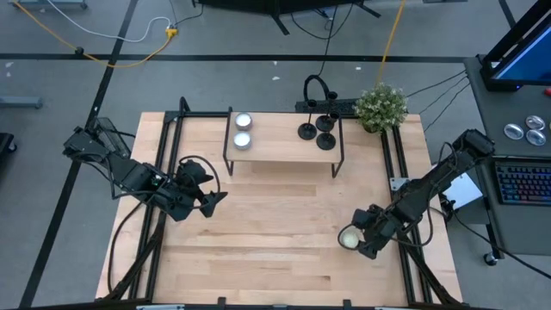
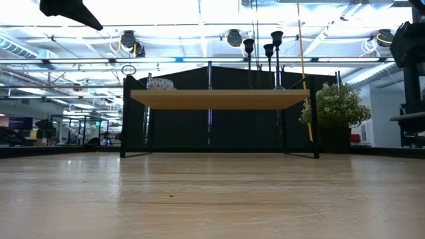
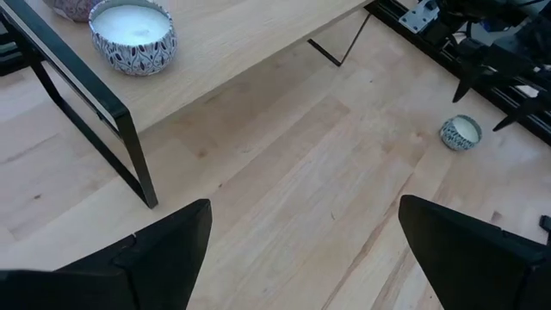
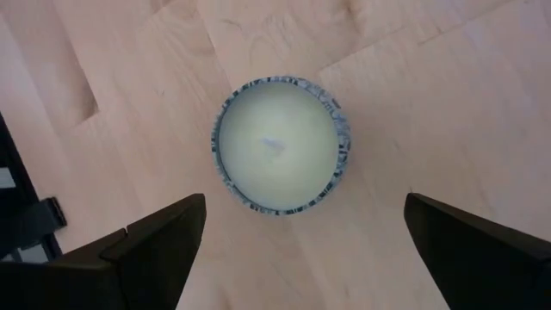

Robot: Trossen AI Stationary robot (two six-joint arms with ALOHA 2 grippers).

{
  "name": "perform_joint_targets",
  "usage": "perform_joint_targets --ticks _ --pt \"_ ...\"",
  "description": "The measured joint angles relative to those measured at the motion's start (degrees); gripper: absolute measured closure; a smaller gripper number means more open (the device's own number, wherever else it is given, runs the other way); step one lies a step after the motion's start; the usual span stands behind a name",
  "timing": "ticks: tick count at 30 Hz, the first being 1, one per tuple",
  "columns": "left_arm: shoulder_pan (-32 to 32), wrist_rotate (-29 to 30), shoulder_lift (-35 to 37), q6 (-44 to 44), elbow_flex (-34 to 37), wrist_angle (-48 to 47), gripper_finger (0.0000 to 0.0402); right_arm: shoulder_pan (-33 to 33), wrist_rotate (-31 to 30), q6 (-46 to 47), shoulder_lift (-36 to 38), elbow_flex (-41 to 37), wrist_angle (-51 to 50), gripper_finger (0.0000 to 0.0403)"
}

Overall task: Pick & Place candle stick holders
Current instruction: Put the blue patterned scented candle on the shelf

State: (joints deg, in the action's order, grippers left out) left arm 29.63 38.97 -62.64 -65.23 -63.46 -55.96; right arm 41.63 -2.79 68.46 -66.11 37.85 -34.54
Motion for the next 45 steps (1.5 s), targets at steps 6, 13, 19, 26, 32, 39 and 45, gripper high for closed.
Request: perform_joint_targets --ticks 6,13,19,26,32,39,45 --pt "0.0 0.01 0.0 0.46 0.0 0.0 0.002 0.0 -0.15 2.49 0.0 0.0 0.0 0.0012" --pt "0.0 -0.01 0.0 0.46 0.0 0.0 0.002 0.02 -0.29 2.37 0.0 0.0 2.65 0.0012" --pt "0.0 -0.01 0.01 0.48 0.0 0.0 0.0024 -0.02 -2.75 4.23 0.0 0.02 3.01 0.0012" --pt "0.0 -0.03 0.01 0.48 0.0 0.0 0.0016 -0.81 -3.23 3.02 -0.02 0.02 6.49 0.0012" --pt "0.0 -0.03 0.01 0.48 0.0 0.0 0.0025 -2.51 -3.26 -2.14 -0.02 0.02 10.92 0.0012" --pt "0.0 -0.05 0.0 0.48 0.0 0.0 0.0022 -3.06 -3.13 -1.7 -0.13 0.02 6.88 0.0012" --pt "0.0 -0.05 0.0 0.7 0.0 0.0 0.0021 -3.06 -3.1 -1.66 -0.32 0.02 6.79 0.0012"
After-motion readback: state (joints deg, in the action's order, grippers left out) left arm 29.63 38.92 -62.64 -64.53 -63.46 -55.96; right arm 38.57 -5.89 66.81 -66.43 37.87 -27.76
